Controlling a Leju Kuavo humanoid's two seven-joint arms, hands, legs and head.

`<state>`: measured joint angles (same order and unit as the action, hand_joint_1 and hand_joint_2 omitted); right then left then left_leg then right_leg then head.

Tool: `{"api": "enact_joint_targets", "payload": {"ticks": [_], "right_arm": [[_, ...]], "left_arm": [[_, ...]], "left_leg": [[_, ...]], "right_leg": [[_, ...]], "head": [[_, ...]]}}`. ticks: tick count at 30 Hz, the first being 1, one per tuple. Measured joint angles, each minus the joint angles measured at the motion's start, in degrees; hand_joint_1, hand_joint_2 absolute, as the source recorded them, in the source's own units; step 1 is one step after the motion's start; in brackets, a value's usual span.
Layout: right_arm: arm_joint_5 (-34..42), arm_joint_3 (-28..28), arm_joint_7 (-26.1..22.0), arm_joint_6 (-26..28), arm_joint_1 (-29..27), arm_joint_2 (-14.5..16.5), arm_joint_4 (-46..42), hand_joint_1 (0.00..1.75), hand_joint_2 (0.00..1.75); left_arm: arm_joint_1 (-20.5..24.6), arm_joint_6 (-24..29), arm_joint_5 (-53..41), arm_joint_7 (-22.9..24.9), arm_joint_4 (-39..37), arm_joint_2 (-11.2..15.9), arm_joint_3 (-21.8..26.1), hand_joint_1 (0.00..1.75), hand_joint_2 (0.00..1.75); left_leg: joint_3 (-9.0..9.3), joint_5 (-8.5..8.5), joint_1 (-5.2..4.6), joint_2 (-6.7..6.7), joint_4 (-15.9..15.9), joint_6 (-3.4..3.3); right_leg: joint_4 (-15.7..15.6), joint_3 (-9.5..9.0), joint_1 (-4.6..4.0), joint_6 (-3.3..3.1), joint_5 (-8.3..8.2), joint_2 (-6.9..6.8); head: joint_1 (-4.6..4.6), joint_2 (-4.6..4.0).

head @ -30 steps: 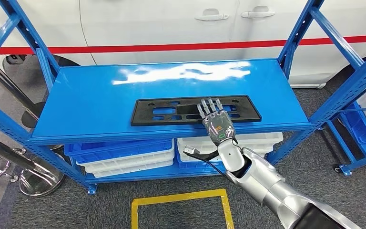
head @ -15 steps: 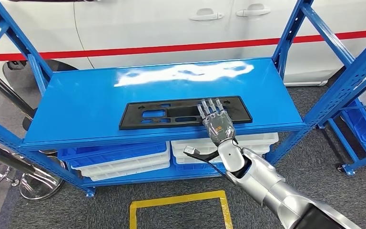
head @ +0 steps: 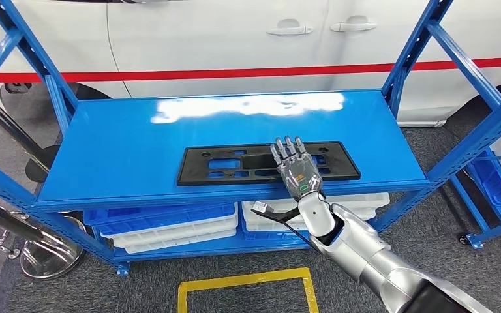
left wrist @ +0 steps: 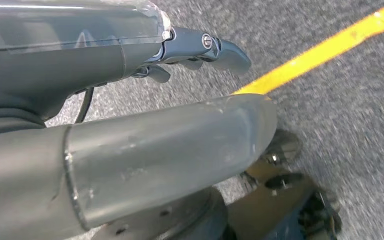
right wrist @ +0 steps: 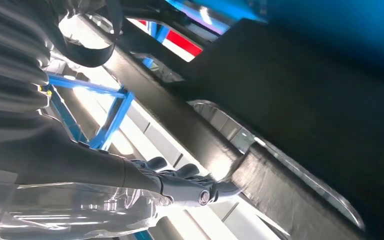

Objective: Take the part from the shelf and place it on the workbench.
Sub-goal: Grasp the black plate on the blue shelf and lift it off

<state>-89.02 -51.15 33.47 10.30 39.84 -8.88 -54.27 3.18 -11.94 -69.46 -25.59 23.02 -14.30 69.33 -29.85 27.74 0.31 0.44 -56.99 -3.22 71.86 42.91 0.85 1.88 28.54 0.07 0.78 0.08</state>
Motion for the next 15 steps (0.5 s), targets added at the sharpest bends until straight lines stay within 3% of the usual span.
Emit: {"api": "enact_joint_targets", "payload": {"ticks": [2, 3, 4, 8, 10, 13, 14, 15], "right_arm": [[0.00, 0.00, 0.81, 0.27, 0.01, -0.05, 0.01, 0.00, 1.75], [0.00, 0.00, 1.27, 0.42, 0.05, -0.10, 0.01, 0.00, 1.75], [0.00, 0.00, 1.64, 0.53, 0.04, -0.17, -0.01, 0.00, 1.75], [0.00, 0.01, 2.29, 0.60, 0.05, -0.56, -0.29, 0.00, 1.75], [0.00, 0.02, 2.31, 0.60, 0.15, -0.60, -0.40, 0.00, 1.75], [0.00, 0.01, 2.31, 0.61, 0.12, -0.62, -0.40, 0.00, 1.75], [0.00, 0.01, 2.30, 0.62, 0.09, -0.62, -0.40, 0.38, 1.75], [0.00, 0.02, 2.28, 0.64, 0.07, -0.62, -0.40, 0.81, 1.75]], "left_arm": [[-0.03, 0.19, -0.08, 0.04, 0.00, -0.20, 0.00, 0.00, 0.00], [0.01, 0.31, -0.14, 0.10, 0.02, -0.34, 0.00, 0.00, 0.00], [0.05, 0.43, -0.19, 0.21, 0.05, -0.45, 0.00, 0.00, 0.00], [0.04, 0.64, -0.16, 0.44, 0.22, -0.69, 0.01, 0.00, 0.00], [0.22, 0.66, -0.07, 0.44, 0.28, -0.73, 0.00, 0.00, 0.00], [0.21, 0.67, -0.03, 0.50, 0.31, -0.77, 0.00, 0.00, 0.00], [0.12, 0.71, -0.04, 0.53, 0.31, -0.78, 0.00, 0.00, 0.00], [0.06, 0.76, -0.04, 0.55, 0.31, -0.78, 0.00, 0.00, 0.00]], "left_leg": [[1.23, 0.94, -0.03, 0.04, -0.04, 0.41], [1.54, 1.36, -0.05, 0.05, -0.08, 0.70], [1.68, 1.71, -0.07, 0.03, -0.10, 1.04], [1.71, 2.33, -0.11, -0.09, -1.20, 2.35], [-0.78, 3.77, 0.08, -0.12, -6.01, 2.88], [-7.39, 7.83, 0.29, -0.12, -16.19, 3.47], [-8.53, 7.76, 0.34, -0.13, -16.99, 3.58], [-8.59, 6.34, 0.37, -0.14, -15.62, 3.61]], "right_leg": [[-7.73, -2.89, -0.08, -0.26, -4.80, -0.06], [-10.76, -4.02, -0.26, -0.57, -5.97, -0.04], [-12.49, -4.59, -0.44, -0.93, -6.61, -0.02], [-13.64, -5.60, -0.50, -2.62, -6.16, 0.09], [-14.16, -6.51, -0.32, -3.16, -5.91, 0.01], [-14.20, -7.13, -0.39, -3.61, -5.26, -0.08], [-14.16, -7.30, -0.42, -3.62, -5.06, -0.04], [-14.09, -7.51, -0.42, -3.57, -4.87, 0.03]], "head": [[0.00, -0.01], [0.01, 0.00], [0.01, 0.00], [0.00, 0.00], [-0.01, 0.01], [-0.01, 0.00], [-0.01, 0.00], [-0.01, 0.00]]}}
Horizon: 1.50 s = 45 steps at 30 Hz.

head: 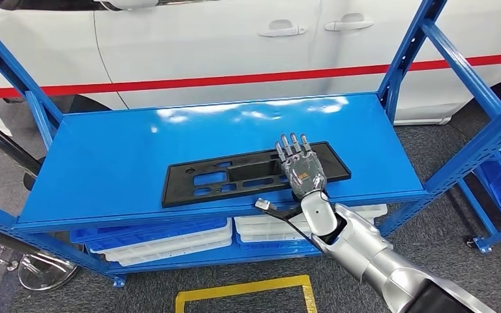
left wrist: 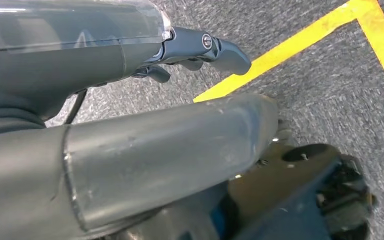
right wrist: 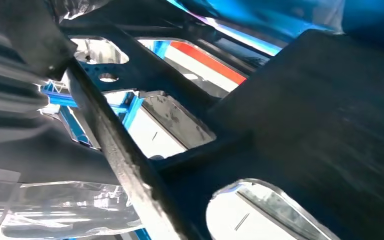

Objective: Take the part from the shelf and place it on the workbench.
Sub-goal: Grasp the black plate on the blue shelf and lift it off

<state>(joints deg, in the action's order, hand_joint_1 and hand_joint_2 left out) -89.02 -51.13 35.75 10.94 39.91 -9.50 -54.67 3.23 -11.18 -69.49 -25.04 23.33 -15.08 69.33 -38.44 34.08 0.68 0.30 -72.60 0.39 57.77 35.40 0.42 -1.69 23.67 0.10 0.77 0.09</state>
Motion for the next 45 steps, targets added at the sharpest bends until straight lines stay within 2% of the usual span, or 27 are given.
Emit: {"api": "enact_joint_targets", "payload": {"ticks": [2, 3, 5, 8, 9, 10, 12, 13, 14, 15, 16, 18, 20, 24, 26, 28, 29, 30, 31, 33, 35, 38, 40, 41, 43, 44, 45], "right_arm": [[0.00, 0.00, -0.08, 0.03, -0.01, 0.01, -0.02, 1.68, 1.75], [0.00, 0.01, -0.15, 0.03, -0.01, 0.01, -0.03, 1.75, 1.75], [0.00, 0.01, -0.33, 0.03, -0.05, -0.01, -0.05, 1.75, 1.75], [0.00, 0.05, -0.48, 0.05, -0.13, -0.04, -0.08, 1.75, 1.75], [0.00, 0.11, -0.53, 0.08, -0.12, -0.07, -0.10, 1.75, 1.75], [0.00, 0.19, -0.61, 0.11, -0.12, -0.10, -0.13, 1.75, 1.75], [0.00, 0.32, -0.75, 0.17, -0.27, -0.17, -0.18, 1.75, 1.75], [0.00, 0.35, -0.80, 0.18, -0.42, -0.20, -0.19, 1.75, 1.75], [0.00, 0.36, -0.81, 0.18, -0.59, -0.22, -0.19, 1.75, 1.75], [0.00, 0.37, -0.81, 0.18, -0.71, -0.24, -0.20, 1.75, 1.75], [0.00, 0.41, -0.82, 0.20, -0.76, -0.25, -0.23, 1.75, 1.75], [0.00, 0.52, -0.84, 0.27, -0.67, -0.25, -0.34, 1.75, 1.75], [0.00, 0.58, -0.88, 0.36, -0.56, -0.25, -0.45, 1.75, 1.75], [0.00, 0.60, -0.91, 0.42, -0.50, -0.26, -0.62, 1.75, 1.75], [0.00, 0.60, -0.92, 0.45, -0.50, -0.25, -0.70, 1.75, 1.75], [0.00, 0.60, -0.95, 0.48, -0.56, -0.25, -0.72, 1.75, 1.75], [0.00, 0.60, -0.95, 0.49, -0.60, -0.25, -0.72, 1.75, 1.75], [0.00, 0.60, -0.95, 0.49, -0.61, -0.25, -0.72, 1.75, 1.75], [0.00, 0.61, -0.95, 0.50, -0.61, -0.25, -0.74, 1.75, 1.75], [0.00, 0.79, -0.95, 0.51, -0.62, -0.26, -0.87, 1.75, 1.75], [0.00, 1.21, -0.94, 0.50, -0.70, -0.30, -1.06, 1.75, 1.75], [0.00, 2.57, -1.27, 0.57, -1.50, -0.38, -2.13, 1.75, 1.75], [0.00, 4.50, -2.47, 0.87, -2.48, -0.49, -3.91, 1.75, 1.75], [0.00, 5.81, -3.56, 1.04, -3.08, -0.54, -5.31, 1.75, 1.75], [0.00, 9.01, -6.61, 1.31, -4.66, -0.46, -9.48, 1.75, 1.75], [0.00, 10.79, -8.50, 1.37, -5.63, -0.23, -12.16, 1.75, 1.75], [0.00, 12.56, -10.51, 1.42, -6.61, 0.11, -15.13, 1.75, 1.75]], "left_arm": [[0.01, 0.13, 0.01, 0.01, 0.06, 0.01, 0.00, 0.00, 0.00], [0.08, 0.18, 0.01, 0.01, 0.13, 0.02, 0.01, 0.00, 0.00], [0.20, 0.30, 0.03, 0.01, 0.28, 0.02, 0.02, 0.00, 0.00], [0.08, 0.50, 0.04, 0.01, 0.41, 0.01, 0.04, 0.00, 0.00], [0.08, 0.54, 0.03, 0.01, 0.43, 0.00, 0.05, 0.00, 0.00], [0.13, 0.59, 0.03, 0.00, 0.45, -0.01, 0.06, 0.00, 0.00], [0.20, 0.65, 0.03, 0.01, 0.49, -0.02, 0.07, 0.00, 0.00], [0.18, 0.67, 0.03, 0.01, 0.51, -0.02, 0.07, 0.00, 0.00], [0.16, 0.68, 0.03, 0.02, 0.53, -0.02, 0.07, 0.00, 0.00], [0.14, 0.69, 0.03, 0.02, 0.54, -0.02, 0.07, 0.00, 0.00], [0.14, 0.69, 0.03, 0.02, 0.54, -0.03, 0.07, 0.00, 0.00], [0.18, 0.69, 0.03, 0.02, 0.54, -0.07, 0.07, 0.00, 0.00], [0.23, 0.69, 0.03, 0.02, 0.56, -0.08, 0.07, 0.00, 0.00], [0.21, 0.77, 0.03, 0.02, 0.66, -0.07, 0.08, 0.00, 0.00], [0.24, 0.82, 0.03, 0.02, 0.75, -0.07, 0.07, 0.00, 0.00], [0.21, 0.88, 0.03, 0.02, 0.78, -0.08, 0.07, 0.00, 0.00], [0.15, 0.91, 0.03, 0.02, 0.78, -0.08, 0.07, 0.00, 0.00], [0.10, 0.95, 0.02, 0.02, 0.78, -0.08, 0.07, 0.00, 0.00], [0.07, 1.00, 0.01, 0.01, 0.80, -0.08, 0.07, 0.00, 0.00], [0.13, 1.16, -0.12, -0.07, 0.90, -0.07, 0.07, 0.00, 0.00], [0.26, 1.52, -0.32, -0.38, 1.08, -0.07, 0.07, 0.00, 0.00], [0.30, 2.54, -0.41, -1.19, 1.48, -0.08, 0.05, 0.00, 0.00], [0.40, 3.43, -0.32, -1.93, 1.93, -0.10, -0.01, 0.00, 0.00], [0.51, 3.85, -0.22, -2.28, 2.25, -0.13, -0.04, 0.00, 0.00], [0.68, 4.42, 0.04, -2.92, 3.03, -0.21, -0.08, 0.00, 0.00], [0.67, 4.59, 0.16, -3.37, 3.49, -0.28, -0.09, 0.00, 0.00], [0.60, 4.72, 0.27, -3.95, 3.95, -0.38, -0.10, 0.00, 0.00]], "left_leg": [[2.31, -5.09, 0.02, -0.03, 7.39, -0.27], [3.54, -6.63, -0.10, -0.06, 10.97, -0.53], [4.77, -7.84, -0.37, -0.05, 14.54, -1.22], [5.03, -8.74, -0.30, 0.03, 14.89, -2.23], [5.11, -8.97, -0.17, 0.00, 15.09, -2.56], [5.17, -9.19, -0.04, -0.04, 15.29, -2.85], [5.11, -9.24, -0.10, -0.09, 15.31, -3.15], [5.09, -9.22, -0.14, -0.09, 15.27, -3.20], [5.08, -9.18, -0.16, -0.07, 15.23, -3.21], [5.08, -9.12, -0.17, -0.05, 15.16, -3.19], [5.14, -9.02, -0.17, -0.01, 15.06, -3.12], [5.26, -8.70, -0.25, 0.08, 14.76, -2.81], [5.24, -8.43, -0.42, 0.14, 14.53, -2.34], [5.06, -7.66, -0.46, 0.11, 13.96, -1.20], [3.10, -4.75, -0.30, 0.06, 9.37, -0.64], [-0.44, -1.11, -0.15, 0.03, 1.61, -0.20], [-1.75, -0.33, -0.09, 0.03, -1.15, -0.06], [-2.15, -0.64, -0.05, 0.02, -1.93, 0.01], [-1.43, -2.04, -0.03, 0.01, -0.37, 0.00], [2.35, -5.93, -0.01, 0.00, 7.50, -0.33], [5.07, -7.85, -0.20, 0.04, 13.37, -0.87], [5.32, -8.08, -0.34, 0.11, 14.38, -1.74], [5.53, -8.46, -0.10, 0.12, 14.92, -2.53], [5.64, -8.60, 0.03, 0.11, 15.15, -2.89], [5.60, -8.60, -0.05, 0.10, 15.16, -3.28], [5.59, -8.55, -0.09, 0.11, 15.11, -3.32], [5.60, -8.46, -0.11, 0.13, 15.04, -3.33]], "right_leg": [[0.18, -0.48, 0.00, 0.25, 0.40, 0.09], [0.31, -0.62, -0.05, 0.46, 0.56, 0.12], [0.49, -0.61, -0.16, 1.09, 0.79, 0.14], [0.76, -0.56, -0.20, 2.15, 1.14, 0.09], [1.72, -0.18, -0.16, 2.41, 1.93, 0.06], [3.93, 0.77, -0.12, 2.63, 3.41, 0.05], [11.32, 4.15, 0.00, 2.94, 7.37, 0.02], [14.96, 5.87, 0.03, 3.07, 8.75, 0.02], [16.99, 6.90, 0.05, 3.14, 9.09, 0.02], [16.89, 6.90, 0.09, 3.15, 8.33, 0.01], [14.33, 5.65, 0.15, 3.07, 6.56, 0.00], [6.14, 1.51, 0.15, 2.73, 2.87, -0.04], [1.37, -0.80, -0.06, 2.32, 1.60, -0.03], [0.56, -1.07, 0.10, 1.24, 1.53, -0.05], [0.24, -1.27, 0.32, 0.65, 1.39, -0.23], [0.26, -1.24, 0.26, 0.42, 1.44, -0.33], [0.31, -1.23, 0.23, 0.39, 1.48, -0.35], [0.37, -1.23, 0.23, 0.39, 1.52, -0.33], [0.46, -1.26, 0.24, 0.44, 1.57, -0.29], [0.71, -1.34, 0.24, 0.69, 1.78, -0.18], [0.96, -1.20, 0.09, 1.17, 1.91, -0.09], [0.87, -1.07, -0.06, 2.07, 1.78, -0.07], [2.34, -0.53, -0.04, 2.62, 2.87, -0.06], [4.72, 0.52, -0.01, 2.86, 4.35, -0.06], [12.23, 4.10, 0.15, 3.23, 8.13, -0.07], [15.59, 5.78, 0.21, 3.36, 9.31, -0.08], [17.31, 6.72, 0.28, 3.43, 9.45, -0.09]], "head": [[0.00, 0.00], [0.00, -0.01], [0.00, -0.02], [0.02, -0.02], [0.02, -0.02], [0.02, -0.02], [0.02, -0.02], [0.02, -0.01], [0.02, -0.01], [0.02, -0.01], [0.02, -0.01], [0.02, -0.01], [0.02, -0.01], [0.00, 0.00], [0.01, 0.00], [0.00, -0.01], [0.00, -0.02], [0.00, -0.02], [0.00, -0.02], [0.01, 0.00], [0.01, -0.01], [0.01, -0.02], [0.02, -0.01], [0.03, -0.01], [0.02, 0.00], [0.03, 0.00], [0.02, 0.00]]}}
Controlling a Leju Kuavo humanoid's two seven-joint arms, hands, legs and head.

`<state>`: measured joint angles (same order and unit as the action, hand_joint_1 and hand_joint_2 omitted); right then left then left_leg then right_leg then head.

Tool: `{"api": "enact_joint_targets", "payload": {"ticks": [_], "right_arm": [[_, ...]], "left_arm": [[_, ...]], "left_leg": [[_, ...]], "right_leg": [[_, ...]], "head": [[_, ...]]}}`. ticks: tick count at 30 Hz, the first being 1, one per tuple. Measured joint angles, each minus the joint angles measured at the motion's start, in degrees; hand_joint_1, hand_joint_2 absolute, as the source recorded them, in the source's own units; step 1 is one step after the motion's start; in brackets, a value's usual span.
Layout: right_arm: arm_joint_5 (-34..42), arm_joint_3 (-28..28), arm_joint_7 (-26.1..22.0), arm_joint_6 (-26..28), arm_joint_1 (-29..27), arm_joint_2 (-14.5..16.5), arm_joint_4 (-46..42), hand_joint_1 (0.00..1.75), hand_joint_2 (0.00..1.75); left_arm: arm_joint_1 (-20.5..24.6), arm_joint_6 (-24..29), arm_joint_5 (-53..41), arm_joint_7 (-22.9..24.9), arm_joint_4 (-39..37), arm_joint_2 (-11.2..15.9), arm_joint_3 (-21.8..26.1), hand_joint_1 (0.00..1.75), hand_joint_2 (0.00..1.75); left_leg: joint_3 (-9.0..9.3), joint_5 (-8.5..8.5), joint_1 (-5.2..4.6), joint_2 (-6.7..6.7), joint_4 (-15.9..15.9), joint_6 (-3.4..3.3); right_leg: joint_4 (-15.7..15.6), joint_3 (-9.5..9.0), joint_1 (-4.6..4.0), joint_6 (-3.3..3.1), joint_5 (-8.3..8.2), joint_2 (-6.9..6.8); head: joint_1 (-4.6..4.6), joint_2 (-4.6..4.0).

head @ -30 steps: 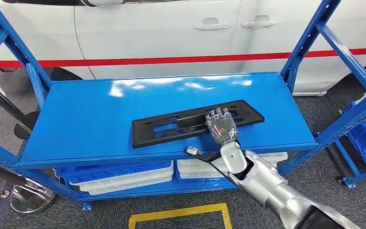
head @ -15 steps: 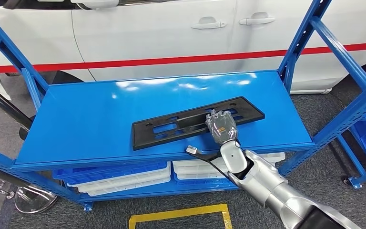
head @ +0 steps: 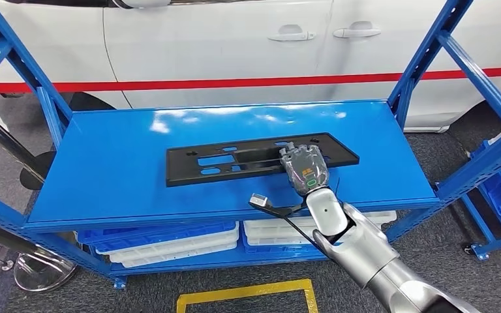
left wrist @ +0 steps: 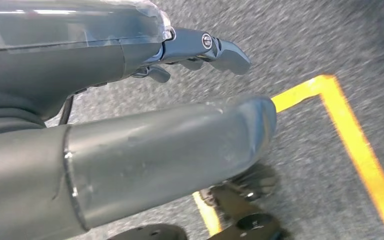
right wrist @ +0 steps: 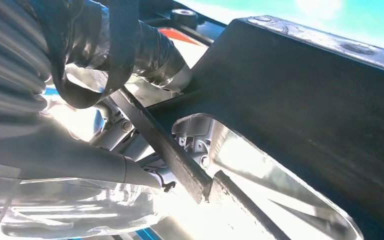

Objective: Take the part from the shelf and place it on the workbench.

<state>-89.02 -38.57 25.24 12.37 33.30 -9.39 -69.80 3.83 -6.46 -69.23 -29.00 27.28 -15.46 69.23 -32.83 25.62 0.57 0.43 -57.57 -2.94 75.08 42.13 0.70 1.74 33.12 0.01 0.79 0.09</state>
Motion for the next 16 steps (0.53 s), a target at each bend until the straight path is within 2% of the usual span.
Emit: {"api": "enact_joint_targets", "payload": {"ticks": [1, 2, 3, 4, 6, 8, 10, 12, 14, 15, 16], "right_arm": [[0.00, 1.69, -2.28, 0.00, -0.81, 0.55, -3.34, 1.75, 1.75], [0.00, 3.21, -4.54, -0.12, -1.45, 1.18, -6.84, 1.75, 1.75], [0.00, 4.53, -6.92, -0.34, -1.86, 1.91, -10.38, 1.75, 1.75], [0.00, 5.70, -9.31, -0.62, -2.16, 2.78, -13.77, 1.75, 1.75], [0.00, 7.50, -13.78, -1.04, -3.14, 4.88, -19.81, 1.75, 1.75], [0.16, 8.62, -18.20, -1.09, -4.51, 7.57, -25.38, 1.75, 1.75], [0.91, 8.98, -21.91, -1.00, -5.69, 10.20, -29.77, 1.75, 1.75], [1.69, 9.00, -24.17, -0.92, -6.62, 12.36, -32.78, 1.75, 1.75], [2.07, 9.00, -25.38, -0.87, -7.44, 13.83, -34.78, 1.75, 1.75], [2.44, 9.00, -25.87, -0.86, -7.91, 14.25, -35.42, 1.75, 1.75], [2.61, 9.00, -26.10, -0.85, -8.15, 14.45, -35.72, 1.75, 1.75]], "left_arm": [[-0.10, 0.09, 0.08, -0.73, 0.51, -0.13, -0.03, 0.00, 0.44], [-0.21, 0.14, 0.13, -1.42, 1.02, -0.31, -0.06, 0.00, 0.87], [-0.30, 0.15, 0.09, -1.97, 1.51, -0.51, -0.09, 0.00, 1.31], [-0.36, 0.08, 0.01, -2.35, 2.00, -0.71, -0.11, 0.00, 1.75], [-0.56, -0.54, 0.03, -2.67, 2.83, -1.01, -0.10, 0.00, 1.75], [-0.95, -1.71, 0.38, -2.95, 3.48, -1.19, -0.01, 0.00, 1.75], [-1.29, -2.78, 0.81, -3.30, 3.95, -1.32, 0.15, 0.00, 1.75], [-1.40, -3.47, 1.20, -3.58, 4.27, -1.43, 0.38, 0.00, 0.87], [-1.47, -3.82, 1.41, -3.72, 4.41, -1.58, 0.70, 0.00, 0.00], [-1.54, -3.90, 1.46, -3.75, 4.45, -1.63, 0.89, 0.00, 0.00], [-1.59, -3.93, 1.47, -3.76, 4.46, -1.67, 0.97, 0.00, 0.00]], "left_leg": [[0.06, 0.14, 0.00, 0.02, -0.12, 0.04], [0.16, 0.33, 0.01, 0.05, -0.29, 0.15], [0.29, 0.60, 0.02, 0.10, -0.49, 0.29], [0.35, 0.87, -0.03, 0.13, -0.67, 0.48], [0.24, 1.26, -0.17, 0.22, -0.99, 1.01], [0.17, 1.38, -0.22, 0.25, -0.96, 1.68], [0.09, 2.05, -0.10, 0.17, -1.35, 2.37], [-1.52, 4.70, 0.04, 0.03, -5.35, 2.96], [-4.92, 8.22, 0.12, -0.05, -12.95, 3.37], [-6.41, 9.10, 0.16, -0.05, -15.97, 3.51], [-7.20, 9.52, 0.17, -0.06, -17.56, 3.58]], "right_leg": [[-0.53, -0.16, 0.07, -0.01, -1.03, -0.01], [-3.07, -1.32, 0.12, -0.10, -2.87, -0.02], [-7.06, -3.22, 0.14, -0.26, -5.05, -0.03], [-10.71, -5.10, 0.10, -0.45, -6.46, -0.03], [-15.09, -7.13, -0.16, -0.90, -7.45, 0.02], [-15.60, -7.16, -0.39, -1.43, -7.14, 0.10], [-15.99, -7.40, -0.20, -2.16, -7.19, 0.07], [-16.41, -7.77, -0.01, -2.82, -7.24, -0.11], [-16.44, -7.93, -0.07, -3.13, -7.11, -0.27], [-16.42, -7.98, -0.09, -3.20, -7.05, -0.29], [-16.41, -8.00, -0.11, -3.23, -7.03, -0.30]], "head": [[0.00, 0.00], [0.00, 0.00], [0.00, 0.00], [0.01, -0.01], [0.01, -0.01], [0.00, -0.01], [0.01, -0.01], [0.01, -0.01], [0.00, -0.01], [0.00, -0.01], [0.00, -0.01]]}}
